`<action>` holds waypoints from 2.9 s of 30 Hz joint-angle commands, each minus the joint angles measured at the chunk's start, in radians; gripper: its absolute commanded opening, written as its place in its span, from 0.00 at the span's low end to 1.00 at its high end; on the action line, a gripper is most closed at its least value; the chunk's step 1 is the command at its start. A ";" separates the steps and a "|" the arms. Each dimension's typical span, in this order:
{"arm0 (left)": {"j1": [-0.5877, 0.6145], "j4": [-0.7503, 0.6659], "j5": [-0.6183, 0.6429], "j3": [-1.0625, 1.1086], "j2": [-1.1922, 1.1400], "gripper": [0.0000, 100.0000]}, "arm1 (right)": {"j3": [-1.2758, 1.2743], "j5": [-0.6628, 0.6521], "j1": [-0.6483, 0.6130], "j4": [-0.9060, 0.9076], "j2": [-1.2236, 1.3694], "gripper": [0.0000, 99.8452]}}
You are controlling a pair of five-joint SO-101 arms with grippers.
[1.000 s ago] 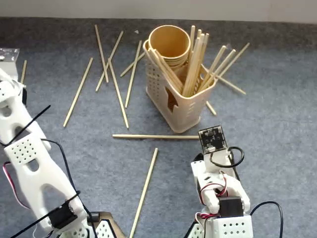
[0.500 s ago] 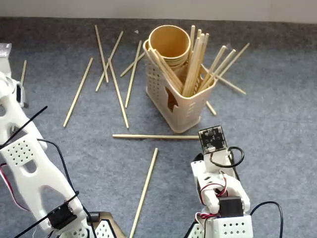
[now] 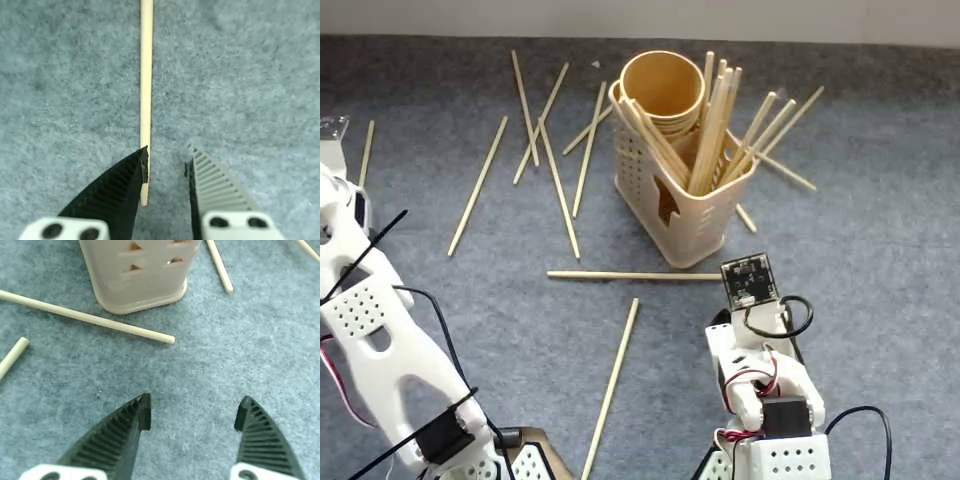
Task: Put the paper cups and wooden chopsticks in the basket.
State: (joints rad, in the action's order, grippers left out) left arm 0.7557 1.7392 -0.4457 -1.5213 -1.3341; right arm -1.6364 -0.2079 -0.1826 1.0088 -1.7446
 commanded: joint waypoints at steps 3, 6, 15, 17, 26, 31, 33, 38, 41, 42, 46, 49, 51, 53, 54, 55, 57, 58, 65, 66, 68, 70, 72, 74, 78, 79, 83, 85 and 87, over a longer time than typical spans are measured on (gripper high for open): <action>0.008 -0.011 -0.006 0.001 -0.028 0.11 | 0.002 0.003 -0.007 -0.007 -0.012 0.28; 0.008 -0.023 -0.005 0.001 -0.028 0.03 | 0.002 0.003 -0.007 -0.007 -0.012 0.28; 0.062 -0.072 -0.002 -0.001 0.025 0.18 | 0.002 0.003 -0.007 -0.007 -0.012 0.28; 0.071 -0.072 -0.003 -0.001 0.058 0.18 | 0.002 0.003 -0.007 -0.007 -0.012 0.28; 0.091 -0.083 -0.006 0.005 0.117 0.18 | 0.002 0.003 -0.007 -0.007 -0.012 0.28; 0.087 -0.123 -0.006 0.038 0.088 0.18 | 0.002 0.003 -0.007 -0.007 -0.012 0.28; 0.084 -0.141 -0.008 0.062 0.054 0.18 | 0.002 0.003 -0.007 -0.007 -0.012 0.28; 0.073 -0.153 -0.008 0.077 -0.044 0.11 | 0.001 0.003 -0.007 -0.007 -0.012 0.28; 0.059 -0.149 -0.008 0.077 -0.067 0.03 | 0.001 0.003 -0.007 -0.007 -0.012 0.28; 0.053 -0.149 -0.008 0.077 -0.067 0.01 | 0.001 0.003 -0.007 -0.007 -0.012 0.28; 0.025 -0.147 -0.008 0.076 -0.041 0.01 | 0.001 0.003 -0.007 -0.007 -0.012 0.28; -0.012 -0.120 -0.003 0.068 0.038 0.01 | 0.001 0.003 -0.007 -0.007 -0.012 0.28; -0.054 -0.075 0.000 0.027 0.113 0.01 | 0.001 0.003 -0.007 -0.007 -0.012 0.28; -0.110 -0.029 0.046 -0.048 0.194 0.01 | 0.001 0.003 -0.007 -0.007 -0.012 0.28; -0.142 -0.008 0.098 -0.097 0.236 0.01 | 0.001 0.003 -0.007 -0.007 -0.012 0.28; -0.176 0.008 0.157 -0.147 0.280 0.01 | 0.001 0.003 -0.007 -0.007 -0.012 0.28; -0.263 0.009 0.247 -0.148 0.398 0.01 | 0.001 0.003 -0.007 -0.007 -0.012 0.28; -0.320 0.011 0.284 -0.140 0.464 0.01 | 0.001 0.003 -0.007 -0.007 -0.012 0.28; -0.796 -0.048 0.488 -0.147 0.785 0.00 | 0.001 0.003 -0.007 -0.010 -0.012 0.28; -0.863 -0.083 0.505 -0.147 0.819 0.00 | 0.001 0.003 -0.007 -0.012 -0.012 0.28; -0.974 -0.161 0.539 -0.145 0.860 0.00 | 0.001 0.003 -0.007 -0.012 -0.012 0.28; -1.053 -0.216 0.569 -0.145 0.874 0.00 | 0.001 0.003 -0.005 -0.012 -0.012 0.28; -1.113 -0.226 0.609 -0.145 0.872 0.00 | 0.001 0.003 -0.005 -0.013 -0.012 0.28; -1.171 -0.201 0.624 -0.147 0.871 0.00 | 0.002 0.003 -0.005 -0.013 -0.012 0.28; -1.274 -0.167 0.623 -0.150 0.886 0.00 | 0.002 0.003 -0.005 -0.013 -0.012 0.28; -1.299 -0.150 0.620 -0.150 0.901 0.00 | 0.002 0.003 -0.005 -0.013 -0.012 0.28; -1.388 -0.072 0.578 -0.148 0.997 0.00 | 0.002 0.003 -0.005 -0.013 -0.012 0.28; -1.425 -0.028 0.577 -0.148 1.052 0.00 | 0.002 0.003 -0.005 -0.013 -0.012 0.28; -1.458 0.003 0.543 -0.147 1.133 0.00 | 0.002 0.003 -0.005 -0.013 -0.012 0.28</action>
State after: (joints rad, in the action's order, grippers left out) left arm -0.6513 1.7054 0.1312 -1.6103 -0.3276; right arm -1.6364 -0.2079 -0.1826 1.0088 -1.7446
